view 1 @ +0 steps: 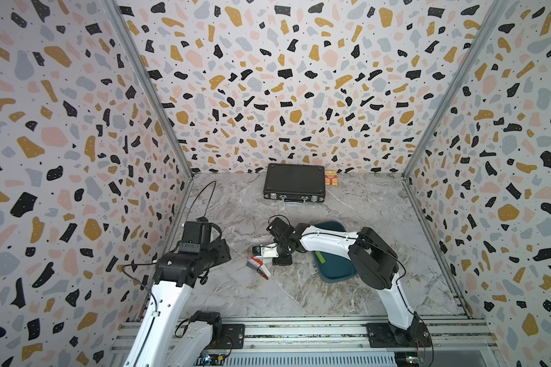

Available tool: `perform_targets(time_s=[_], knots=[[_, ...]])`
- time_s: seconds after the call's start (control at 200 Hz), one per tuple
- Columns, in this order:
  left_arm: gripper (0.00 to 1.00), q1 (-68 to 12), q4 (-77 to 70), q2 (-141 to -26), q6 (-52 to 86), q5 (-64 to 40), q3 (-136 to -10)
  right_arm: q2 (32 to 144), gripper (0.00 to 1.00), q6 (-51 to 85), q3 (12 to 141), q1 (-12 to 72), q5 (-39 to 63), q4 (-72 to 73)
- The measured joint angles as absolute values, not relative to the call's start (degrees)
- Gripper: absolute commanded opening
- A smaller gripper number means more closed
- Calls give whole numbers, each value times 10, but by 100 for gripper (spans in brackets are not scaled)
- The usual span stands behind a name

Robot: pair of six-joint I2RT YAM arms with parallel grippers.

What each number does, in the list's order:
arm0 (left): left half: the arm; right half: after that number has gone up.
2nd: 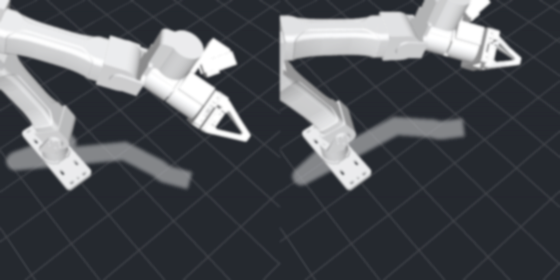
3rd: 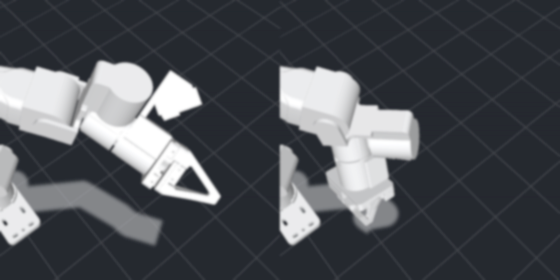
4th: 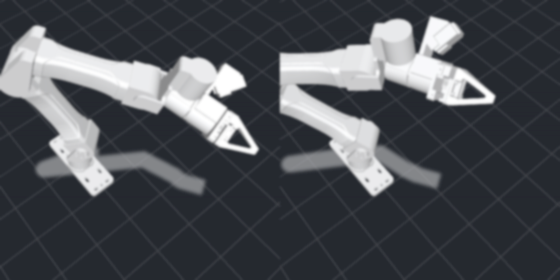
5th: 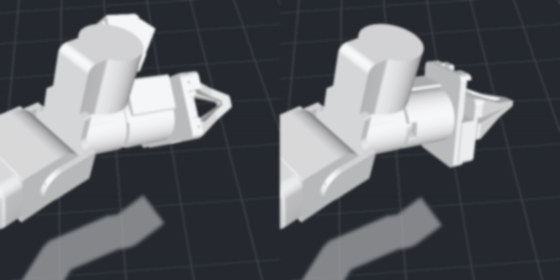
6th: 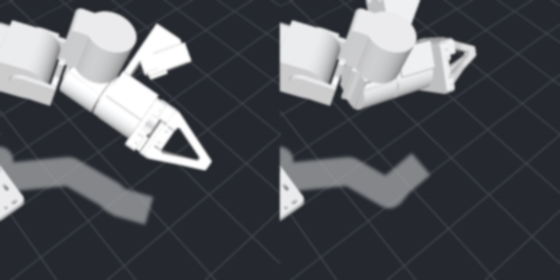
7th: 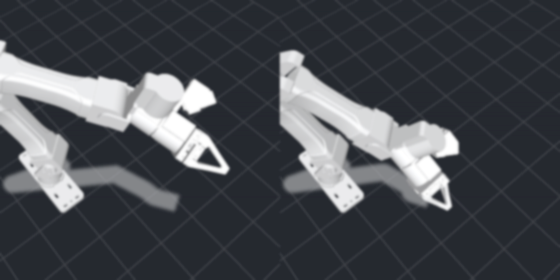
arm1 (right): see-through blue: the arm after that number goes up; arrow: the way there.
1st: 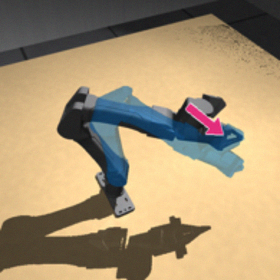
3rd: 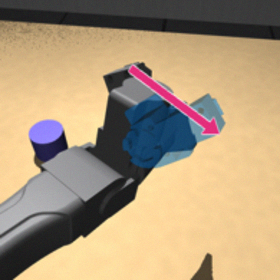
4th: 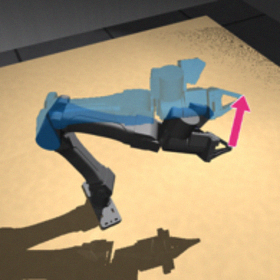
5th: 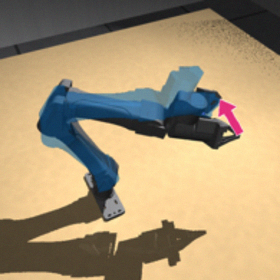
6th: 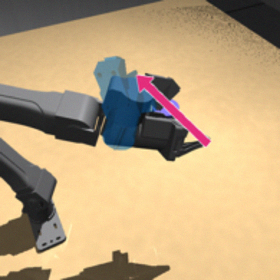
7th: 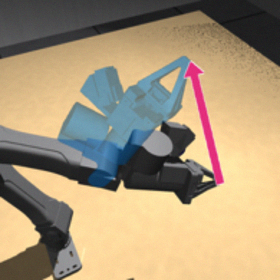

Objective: Put the usb flash drive into the storage box
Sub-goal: Pick up the USB flash from the center of the board, then place the USB flash in the storage box.

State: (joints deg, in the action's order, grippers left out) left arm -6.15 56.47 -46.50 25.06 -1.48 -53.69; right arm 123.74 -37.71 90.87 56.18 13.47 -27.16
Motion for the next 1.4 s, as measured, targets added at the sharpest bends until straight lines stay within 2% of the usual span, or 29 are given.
perform_targets(time_s=[0.13,0.285,0.631,0.796,0.931,1.096,1.241,1.401], knots=[[57,-62,565,-465,251,-15,-537,1244,34,-373,917,562,140,-275],[57,-62,564,-465,251,-17,-535,1249,22,-360,925,562,148,-277],[57,-62,562,-465,251,-20,-534,1239,17,-298,931,562,145,-276],[57,-62,560,-466,251,-25,-534,1155,16,-244,900,548,138,-266],[58,-79,561,-479,252,-24,-534,1029,18,-173,823,495,128,-234],[59,-152,544,-494,277,-18,-522,918,18,-72,719,391,76,-208],[59,-205,513,-522,315,-7,-484,906,19,1,625,321,45,-204],[60,-244,486,-576,349,8,-457,945,21,37,590,306,29,-227]])
